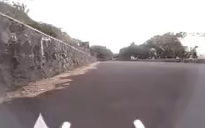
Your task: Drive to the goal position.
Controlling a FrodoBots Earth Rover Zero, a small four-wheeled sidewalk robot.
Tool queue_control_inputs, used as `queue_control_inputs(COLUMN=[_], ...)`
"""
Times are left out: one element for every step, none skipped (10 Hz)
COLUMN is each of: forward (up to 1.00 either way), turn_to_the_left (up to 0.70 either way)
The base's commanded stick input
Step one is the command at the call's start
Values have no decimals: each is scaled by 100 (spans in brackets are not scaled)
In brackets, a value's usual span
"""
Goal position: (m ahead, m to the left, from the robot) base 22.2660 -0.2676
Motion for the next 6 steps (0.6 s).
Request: queue_control_inputs(forward=[70, 70, 70, 70, 70, 70], turn_to_the_left=[-35, -25, -6, 0, 0, 0])
